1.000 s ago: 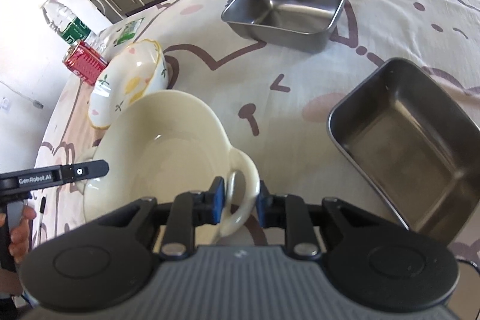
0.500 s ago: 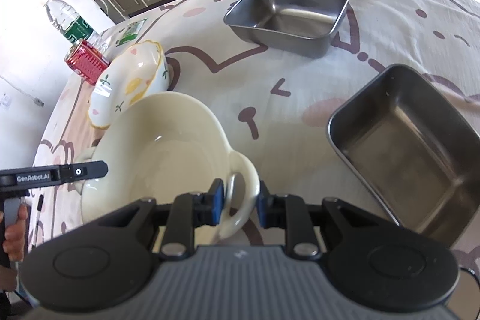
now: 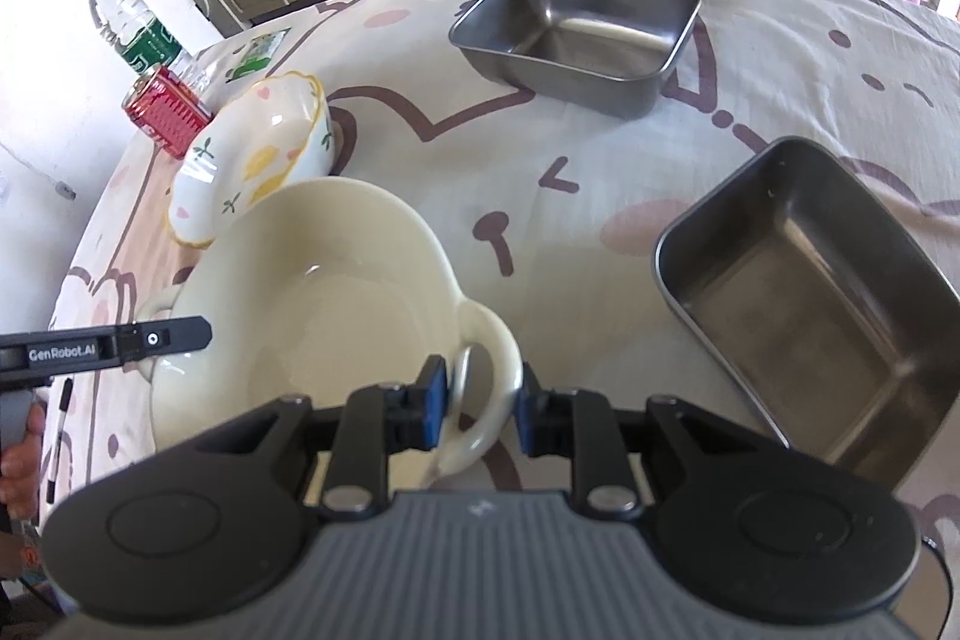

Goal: Organize plates and bowls
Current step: 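Lift the cream bowl off the table with both tools, then carry the cream bowl over the white plate and lower it with both tools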

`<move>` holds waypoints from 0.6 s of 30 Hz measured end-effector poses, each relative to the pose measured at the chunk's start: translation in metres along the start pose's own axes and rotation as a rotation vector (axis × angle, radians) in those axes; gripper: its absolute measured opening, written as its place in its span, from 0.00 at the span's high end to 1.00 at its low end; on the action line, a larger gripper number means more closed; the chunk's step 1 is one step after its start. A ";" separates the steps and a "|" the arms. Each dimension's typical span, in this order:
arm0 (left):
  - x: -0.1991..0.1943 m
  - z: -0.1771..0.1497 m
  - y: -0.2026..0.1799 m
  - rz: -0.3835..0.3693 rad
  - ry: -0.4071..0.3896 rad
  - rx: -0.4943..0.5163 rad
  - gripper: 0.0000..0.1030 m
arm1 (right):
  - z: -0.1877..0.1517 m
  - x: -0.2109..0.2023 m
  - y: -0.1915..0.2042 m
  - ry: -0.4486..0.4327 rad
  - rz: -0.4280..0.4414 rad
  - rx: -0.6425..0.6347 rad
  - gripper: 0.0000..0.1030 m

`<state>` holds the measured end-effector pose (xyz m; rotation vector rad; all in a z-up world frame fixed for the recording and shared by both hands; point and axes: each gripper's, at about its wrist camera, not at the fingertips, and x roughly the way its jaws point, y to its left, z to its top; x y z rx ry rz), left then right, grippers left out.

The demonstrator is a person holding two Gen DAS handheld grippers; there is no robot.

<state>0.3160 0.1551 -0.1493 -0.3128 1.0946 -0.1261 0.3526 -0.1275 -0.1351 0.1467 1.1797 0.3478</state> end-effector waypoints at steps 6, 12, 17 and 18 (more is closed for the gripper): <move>-0.012 0.000 -0.003 0.000 -0.032 -0.006 0.72 | -0.001 -0.009 0.001 -0.030 0.003 -0.004 0.73; -0.032 -0.003 -0.011 0.001 -0.062 -0.014 0.72 | -0.003 -0.026 0.003 -0.075 0.009 0.008 0.74; -0.056 -0.009 -0.024 -0.006 -0.104 -0.032 0.72 | -0.009 -0.049 0.006 -0.123 0.014 0.007 0.74; -0.061 -0.010 -0.028 -0.010 -0.113 -0.029 0.72 | -0.011 -0.055 0.006 -0.135 0.015 0.008 0.74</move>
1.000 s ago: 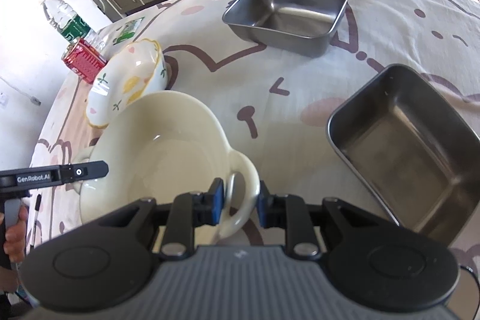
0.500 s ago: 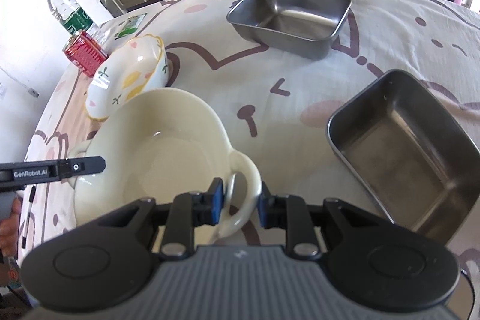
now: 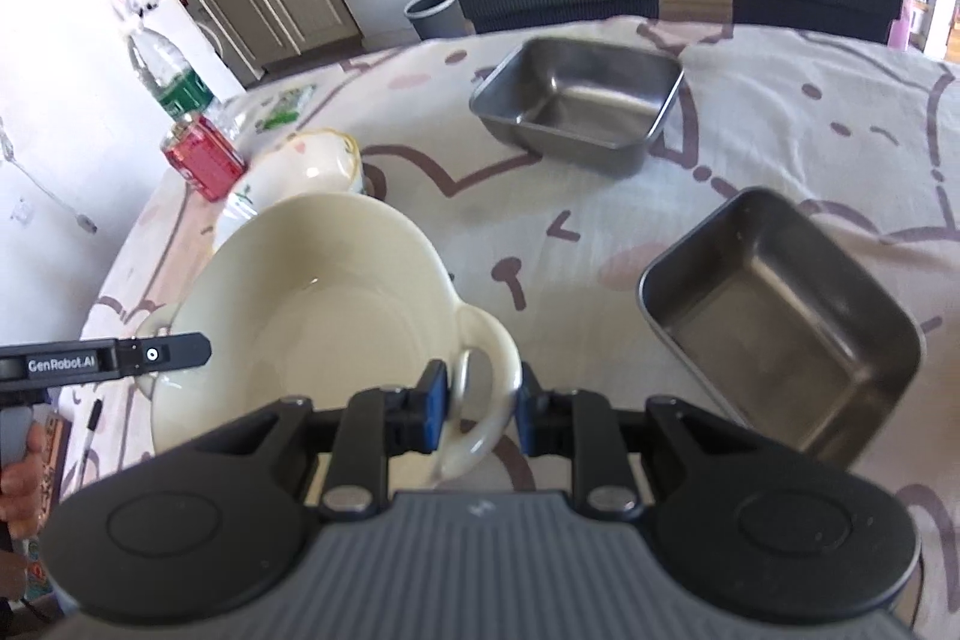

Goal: Organize plates and bowls
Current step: 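Carry the cream bowl over the white plate and lower it with both tools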

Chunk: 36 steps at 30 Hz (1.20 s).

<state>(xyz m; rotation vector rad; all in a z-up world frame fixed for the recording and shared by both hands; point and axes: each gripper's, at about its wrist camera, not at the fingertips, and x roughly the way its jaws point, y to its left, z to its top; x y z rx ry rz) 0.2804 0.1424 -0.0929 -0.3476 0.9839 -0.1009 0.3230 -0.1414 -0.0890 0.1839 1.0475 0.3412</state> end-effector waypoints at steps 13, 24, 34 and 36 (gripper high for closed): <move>-0.043 -0.024 -0.060 -0.061 -0.041 0.017 0.73 | -0.024 -0.079 -0.022 -0.102 -0.029 0.081 0.75; -0.056 -0.048 -0.113 -0.127 -0.059 0.033 0.73 | -0.051 -0.134 -0.055 -0.174 -0.087 0.142 0.75; -0.042 -0.070 -0.161 -0.168 -0.019 0.060 0.73 | -0.078 -0.167 -0.093 -0.191 -0.158 0.208 0.74; -0.037 -0.075 -0.169 -0.173 -0.005 0.062 0.73 | -0.082 -0.170 -0.100 -0.186 -0.172 0.224 0.74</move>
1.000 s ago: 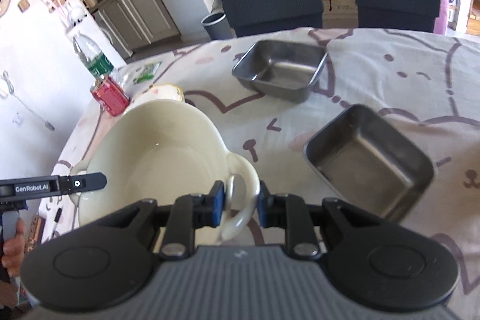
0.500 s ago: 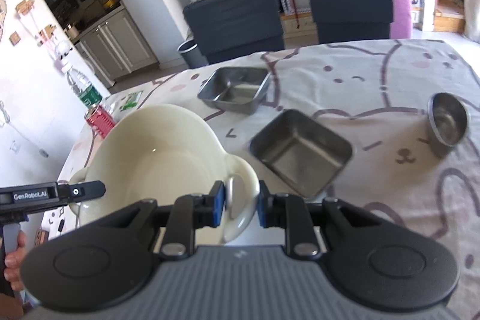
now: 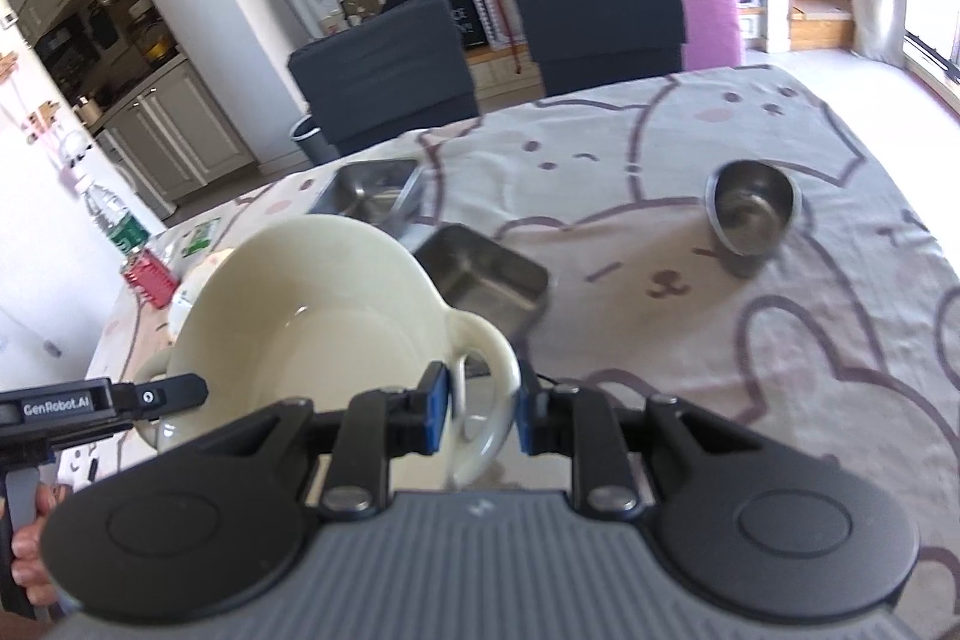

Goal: Organize plates and bowls
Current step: 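Carry the cream bowl over the white plate and lower it with both tools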

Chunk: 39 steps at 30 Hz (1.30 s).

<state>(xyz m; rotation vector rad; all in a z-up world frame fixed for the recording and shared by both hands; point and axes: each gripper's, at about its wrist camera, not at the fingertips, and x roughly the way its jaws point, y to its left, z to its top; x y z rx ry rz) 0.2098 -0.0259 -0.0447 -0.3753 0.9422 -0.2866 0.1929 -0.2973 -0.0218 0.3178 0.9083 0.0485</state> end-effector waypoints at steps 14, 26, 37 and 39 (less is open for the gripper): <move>0.042 -0.024 -0.010 0.019 0.129 -0.016 0.73 | -0.017 0.010 -0.033 0.109 -0.083 0.043 0.72; 0.061 -0.024 0.013 0.048 0.189 -0.059 0.73 | -0.018 0.036 -0.026 0.194 -0.098 0.019 0.72; 0.077 -0.024 0.024 0.066 0.235 -0.054 0.71 | -0.017 0.058 -0.019 0.251 -0.118 -0.016 0.72; 0.080 -0.024 0.025 0.068 0.241 -0.054 0.71 | -0.017 0.061 -0.019 0.258 -0.122 -0.020 0.72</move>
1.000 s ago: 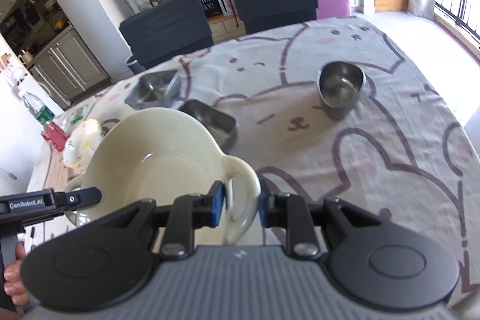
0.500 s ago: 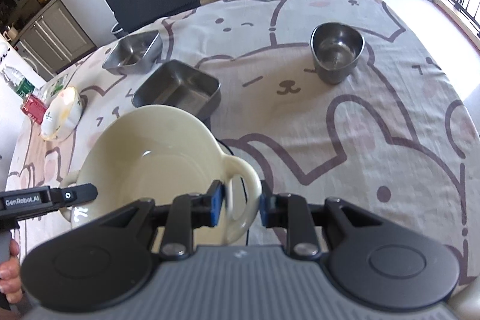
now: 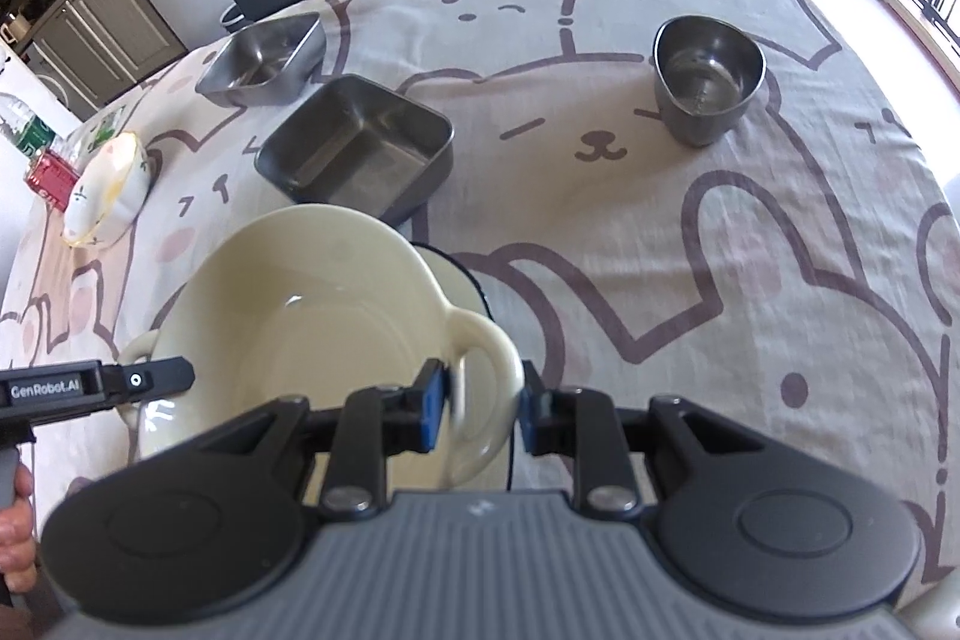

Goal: Organize plates and bowls
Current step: 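Carry the cream bowl over the white plate and lower it with both tools, then lower the cream two-handled bowl onto the white plate with both tools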

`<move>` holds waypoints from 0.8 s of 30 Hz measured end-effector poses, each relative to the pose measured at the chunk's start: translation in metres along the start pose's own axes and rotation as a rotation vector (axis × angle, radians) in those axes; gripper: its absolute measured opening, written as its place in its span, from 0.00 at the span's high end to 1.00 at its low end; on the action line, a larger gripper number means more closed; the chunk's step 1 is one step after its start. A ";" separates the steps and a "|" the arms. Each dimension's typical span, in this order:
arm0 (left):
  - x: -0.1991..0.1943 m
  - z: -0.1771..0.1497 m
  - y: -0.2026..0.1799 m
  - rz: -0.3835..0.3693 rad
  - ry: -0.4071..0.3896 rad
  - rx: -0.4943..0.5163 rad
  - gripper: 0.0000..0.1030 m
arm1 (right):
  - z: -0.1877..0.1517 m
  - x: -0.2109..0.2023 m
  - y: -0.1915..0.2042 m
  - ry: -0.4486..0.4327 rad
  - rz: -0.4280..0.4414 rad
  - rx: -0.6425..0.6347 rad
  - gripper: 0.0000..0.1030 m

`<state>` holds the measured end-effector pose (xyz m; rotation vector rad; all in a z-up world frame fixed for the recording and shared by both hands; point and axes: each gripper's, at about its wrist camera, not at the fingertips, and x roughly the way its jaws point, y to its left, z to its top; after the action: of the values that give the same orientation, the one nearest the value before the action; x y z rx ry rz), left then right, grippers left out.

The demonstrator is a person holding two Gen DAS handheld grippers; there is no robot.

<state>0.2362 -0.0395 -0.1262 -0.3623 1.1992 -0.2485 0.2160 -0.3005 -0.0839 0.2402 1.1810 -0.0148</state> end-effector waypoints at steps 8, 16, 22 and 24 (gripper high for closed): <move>0.009 0.002 0.001 0.016 0.024 0.011 0.71 | 0.002 0.010 -0.001 0.029 -0.010 -0.007 0.71; 0.016 0.002 -0.001 0.027 0.041 0.018 0.71 | 0.004 0.019 -0.001 0.055 -0.029 -0.017 0.70; 0.018 0.002 -0.003 0.038 0.051 0.032 0.71 | 0.004 0.023 -0.001 0.067 -0.041 -0.027 0.69; 0.019 0.002 -0.004 0.041 0.052 0.036 0.71 | 0.004 0.024 0.000 0.071 -0.041 -0.028 0.69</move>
<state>0.2447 -0.0494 -0.1401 -0.3018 1.2500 -0.2449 0.2291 -0.2988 -0.1040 0.1925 1.2562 -0.0257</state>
